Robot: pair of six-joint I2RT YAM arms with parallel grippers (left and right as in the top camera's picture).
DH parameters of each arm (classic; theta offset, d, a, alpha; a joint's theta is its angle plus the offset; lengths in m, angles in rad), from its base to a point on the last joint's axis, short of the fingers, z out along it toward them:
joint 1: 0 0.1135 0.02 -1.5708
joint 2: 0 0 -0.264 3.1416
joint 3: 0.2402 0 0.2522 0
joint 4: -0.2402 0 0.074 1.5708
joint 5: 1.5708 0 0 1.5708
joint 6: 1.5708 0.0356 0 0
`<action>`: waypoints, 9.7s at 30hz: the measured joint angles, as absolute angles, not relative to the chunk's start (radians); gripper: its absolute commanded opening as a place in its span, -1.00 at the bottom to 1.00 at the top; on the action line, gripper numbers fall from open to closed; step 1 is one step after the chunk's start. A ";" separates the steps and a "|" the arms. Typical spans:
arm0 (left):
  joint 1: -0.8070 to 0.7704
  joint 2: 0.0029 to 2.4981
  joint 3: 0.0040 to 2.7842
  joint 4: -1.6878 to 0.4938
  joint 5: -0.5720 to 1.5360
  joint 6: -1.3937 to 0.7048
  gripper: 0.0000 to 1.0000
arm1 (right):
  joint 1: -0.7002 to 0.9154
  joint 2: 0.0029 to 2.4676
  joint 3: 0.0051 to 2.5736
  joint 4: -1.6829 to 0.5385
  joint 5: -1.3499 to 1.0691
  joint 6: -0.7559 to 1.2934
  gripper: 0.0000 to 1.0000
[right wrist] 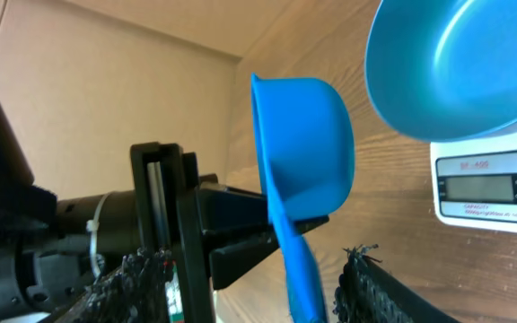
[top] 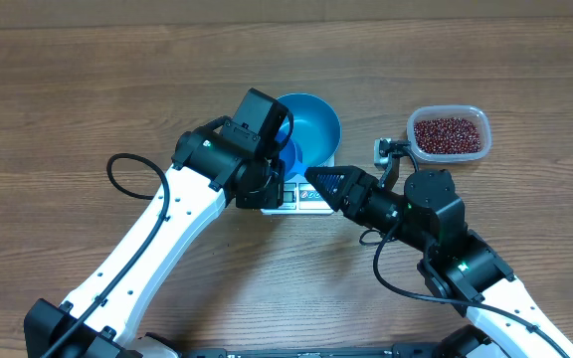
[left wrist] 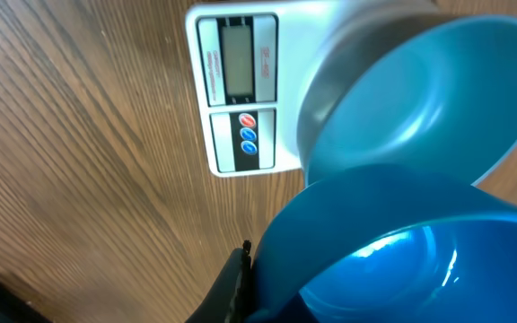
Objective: Scoop item into bowl and weigh 150g on scale
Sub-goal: 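Close the right gripper on the scoop handle, taking it from the left, then open the left gripper and pull the scoop away with the right gripper, then lower the scoop with the right gripper into the red bean tub, then push the blue scoop down into the beans with the right gripper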
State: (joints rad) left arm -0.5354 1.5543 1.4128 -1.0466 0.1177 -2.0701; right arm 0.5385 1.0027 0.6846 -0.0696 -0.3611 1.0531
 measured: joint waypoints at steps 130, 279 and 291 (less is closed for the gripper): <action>-0.563 1.573 1.413 -0.999 0.199 -2.066 -0.42 | 0.558 1.032 0.685 -0.055 -0.206 1.047 -0.93; -0.462 1.239 1.414 -0.943 0.100 -0.445 0.99 | 0.204 1.816 1.704 -1.182 0.592 0.157 -0.92; -0.462 1.239 1.414 -0.943 0.100 -0.445 0.99 | 0.204 1.871 1.704 -1.161 0.636 0.116 -0.92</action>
State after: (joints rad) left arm -0.4622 1.2392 1.4136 -0.9428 0.1001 -0.4446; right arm 0.2035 1.8709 1.7039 -1.1610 0.6357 0.1162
